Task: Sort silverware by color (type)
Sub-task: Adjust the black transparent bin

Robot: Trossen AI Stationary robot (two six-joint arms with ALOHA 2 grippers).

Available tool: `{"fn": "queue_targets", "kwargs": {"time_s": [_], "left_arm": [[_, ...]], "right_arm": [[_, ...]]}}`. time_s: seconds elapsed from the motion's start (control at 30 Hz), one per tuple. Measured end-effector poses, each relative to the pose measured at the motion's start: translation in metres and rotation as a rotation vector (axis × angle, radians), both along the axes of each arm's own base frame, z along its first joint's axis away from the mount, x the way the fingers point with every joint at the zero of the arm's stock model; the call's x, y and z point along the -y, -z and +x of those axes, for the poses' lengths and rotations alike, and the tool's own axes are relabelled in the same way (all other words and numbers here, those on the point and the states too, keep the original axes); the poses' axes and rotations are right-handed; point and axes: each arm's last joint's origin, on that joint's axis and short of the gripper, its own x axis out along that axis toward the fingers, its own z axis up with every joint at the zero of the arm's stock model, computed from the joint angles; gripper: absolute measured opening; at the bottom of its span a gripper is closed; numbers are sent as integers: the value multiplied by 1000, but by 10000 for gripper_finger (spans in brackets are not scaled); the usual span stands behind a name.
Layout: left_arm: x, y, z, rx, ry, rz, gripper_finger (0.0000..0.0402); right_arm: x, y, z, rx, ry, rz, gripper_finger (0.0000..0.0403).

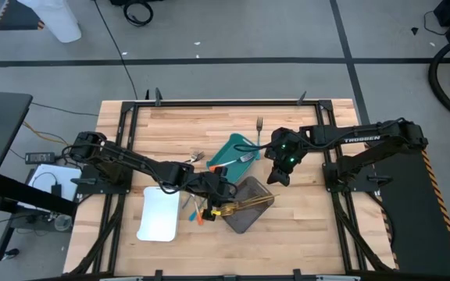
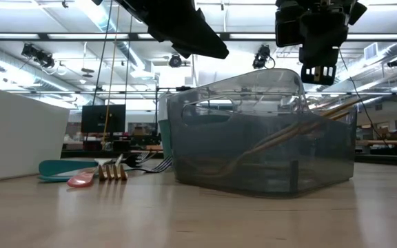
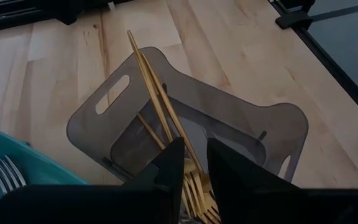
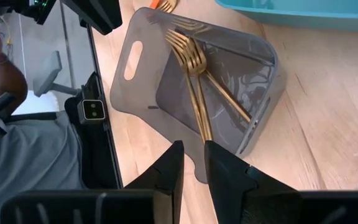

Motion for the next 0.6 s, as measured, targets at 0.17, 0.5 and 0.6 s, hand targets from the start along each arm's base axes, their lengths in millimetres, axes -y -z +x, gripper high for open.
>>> {"fn": "queue_targets", "kwargs": {"time_s": [0.17, 0.5, 0.6], "left_arm": [[0, 0, 0, 0, 0, 0, 78], [0, 0, 0, 0, 0, 0, 78], [0, 0, 0, 0, 0, 0, 78]], "right_arm": [[0, 0, 0, 0, 0, 0, 75], [5, 0, 0, 11, 18, -34, 75], [5, 0, 0, 16, 15, -38, 75]]}}
